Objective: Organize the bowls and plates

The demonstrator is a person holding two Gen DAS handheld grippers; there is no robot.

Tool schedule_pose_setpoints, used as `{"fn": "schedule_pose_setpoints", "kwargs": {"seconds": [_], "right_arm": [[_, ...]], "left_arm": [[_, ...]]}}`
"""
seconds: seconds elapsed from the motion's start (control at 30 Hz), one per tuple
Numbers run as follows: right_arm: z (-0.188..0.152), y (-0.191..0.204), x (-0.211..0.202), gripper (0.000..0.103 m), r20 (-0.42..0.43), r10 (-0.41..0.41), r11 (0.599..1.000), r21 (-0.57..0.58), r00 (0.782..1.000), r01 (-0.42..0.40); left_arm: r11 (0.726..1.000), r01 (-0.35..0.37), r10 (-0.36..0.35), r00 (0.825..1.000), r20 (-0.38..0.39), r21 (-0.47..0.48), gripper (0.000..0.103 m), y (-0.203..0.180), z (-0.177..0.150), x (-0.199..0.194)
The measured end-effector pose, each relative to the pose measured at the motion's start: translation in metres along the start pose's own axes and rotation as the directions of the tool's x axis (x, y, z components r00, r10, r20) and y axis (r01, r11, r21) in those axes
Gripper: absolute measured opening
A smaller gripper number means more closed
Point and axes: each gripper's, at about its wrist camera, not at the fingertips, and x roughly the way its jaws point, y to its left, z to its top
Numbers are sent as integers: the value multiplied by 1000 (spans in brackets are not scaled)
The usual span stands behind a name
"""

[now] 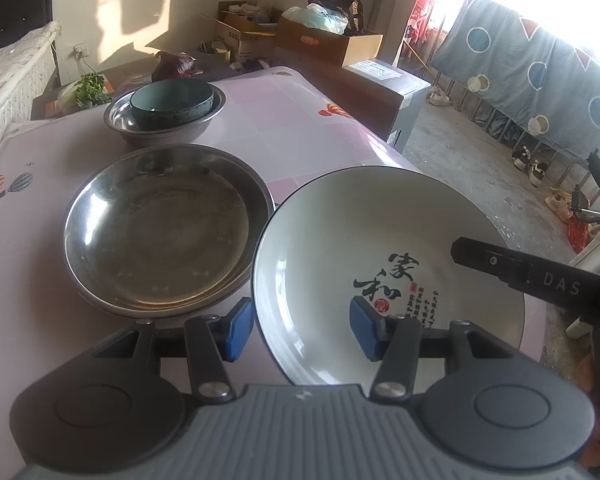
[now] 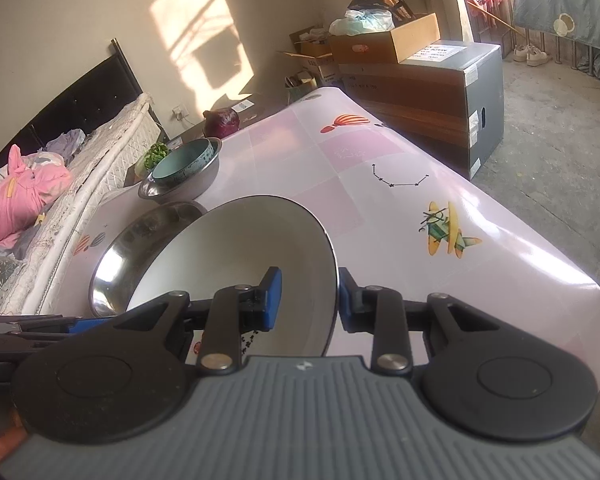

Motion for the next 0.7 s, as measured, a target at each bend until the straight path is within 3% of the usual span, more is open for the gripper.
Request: {"fn": "schedule_pose_setpoints", "kwargs": {"seconds": [0.33,0.57,0.63,0.7], "right_arm": [[21,36,9,29,18,65,997,-46,998,-64],[31,74,47,29,-23,140,987,-75,990,-142],[32,81,61,29,-47,175,982,-63,983,-178],[31,89,73,28,-77,226,973,-36,971,-229]], "left_arm": [[995,-49,54,997,61,-85,53,39,13,-17],[981,-124,133,989,56,-148,53,76,17,-15],[989,-25,38,995,91,-146,41,82,17,-17],[995,-14,26,993,119,-102,41,71,19,-20]]}}
